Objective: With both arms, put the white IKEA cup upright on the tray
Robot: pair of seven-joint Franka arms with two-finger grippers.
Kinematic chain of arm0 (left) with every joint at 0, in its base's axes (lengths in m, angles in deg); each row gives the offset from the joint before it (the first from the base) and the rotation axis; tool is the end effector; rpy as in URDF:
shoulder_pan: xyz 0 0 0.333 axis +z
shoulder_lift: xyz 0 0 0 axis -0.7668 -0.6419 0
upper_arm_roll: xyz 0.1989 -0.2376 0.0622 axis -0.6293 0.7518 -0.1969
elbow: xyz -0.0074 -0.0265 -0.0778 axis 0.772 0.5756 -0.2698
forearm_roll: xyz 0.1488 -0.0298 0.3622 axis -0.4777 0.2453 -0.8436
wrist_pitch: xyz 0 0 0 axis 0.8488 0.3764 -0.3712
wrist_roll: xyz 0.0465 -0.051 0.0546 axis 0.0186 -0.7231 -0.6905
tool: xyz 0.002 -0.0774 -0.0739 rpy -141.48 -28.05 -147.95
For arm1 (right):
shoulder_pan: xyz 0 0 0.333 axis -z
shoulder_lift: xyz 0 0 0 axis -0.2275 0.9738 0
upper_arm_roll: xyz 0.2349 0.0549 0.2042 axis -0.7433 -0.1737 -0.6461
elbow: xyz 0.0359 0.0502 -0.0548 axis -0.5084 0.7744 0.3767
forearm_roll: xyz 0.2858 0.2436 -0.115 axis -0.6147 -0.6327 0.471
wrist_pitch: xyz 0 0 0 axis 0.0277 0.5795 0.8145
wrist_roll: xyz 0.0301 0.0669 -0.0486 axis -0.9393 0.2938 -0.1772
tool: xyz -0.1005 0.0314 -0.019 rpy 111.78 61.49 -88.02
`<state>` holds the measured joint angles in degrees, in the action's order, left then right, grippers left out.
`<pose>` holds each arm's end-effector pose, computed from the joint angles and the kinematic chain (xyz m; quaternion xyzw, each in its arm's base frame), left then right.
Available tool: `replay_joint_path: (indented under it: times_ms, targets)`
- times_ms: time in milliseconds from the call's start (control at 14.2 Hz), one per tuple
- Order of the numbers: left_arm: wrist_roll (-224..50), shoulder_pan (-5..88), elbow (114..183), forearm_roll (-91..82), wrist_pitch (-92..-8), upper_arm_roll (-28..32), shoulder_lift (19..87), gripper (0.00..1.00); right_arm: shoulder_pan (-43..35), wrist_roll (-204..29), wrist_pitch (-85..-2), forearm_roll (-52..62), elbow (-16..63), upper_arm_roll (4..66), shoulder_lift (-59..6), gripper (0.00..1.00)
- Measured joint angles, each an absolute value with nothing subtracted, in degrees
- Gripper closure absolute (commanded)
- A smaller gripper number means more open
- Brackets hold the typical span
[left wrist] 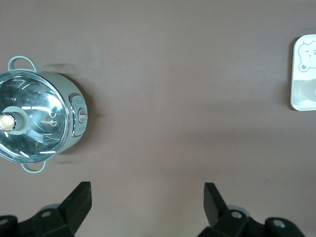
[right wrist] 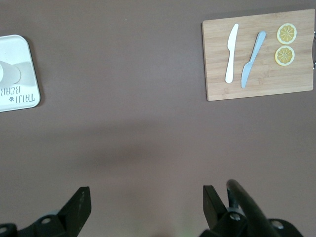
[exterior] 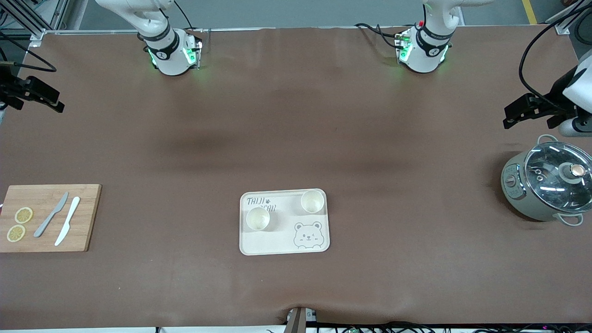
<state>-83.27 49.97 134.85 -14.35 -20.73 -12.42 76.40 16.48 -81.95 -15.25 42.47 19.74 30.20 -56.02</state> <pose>0.5616 -0.0335 0.6357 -1.0000 0.0059 0.0026 0.0057 0.5138 -0.0365 0.6419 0.9991 -0.0404 -0.0084 0.0021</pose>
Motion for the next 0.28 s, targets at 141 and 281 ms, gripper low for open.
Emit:
replay_joint_path:
  times_ms: [141,281]
  targets:
    - [-83.3,50.0,134.8,-14.3,-20.7,-12.4,76.4,0.0,16.5,-82.1,-15.5,42.5,19.9,30.2,-55.9,0.0]
    - [-83.3,50.0,134.8,-14.3,-20.7,-12.4,76.4,0.0,16.5,-82.2,-15.9,42.5,20.2,30.2,-55.8,0.0]
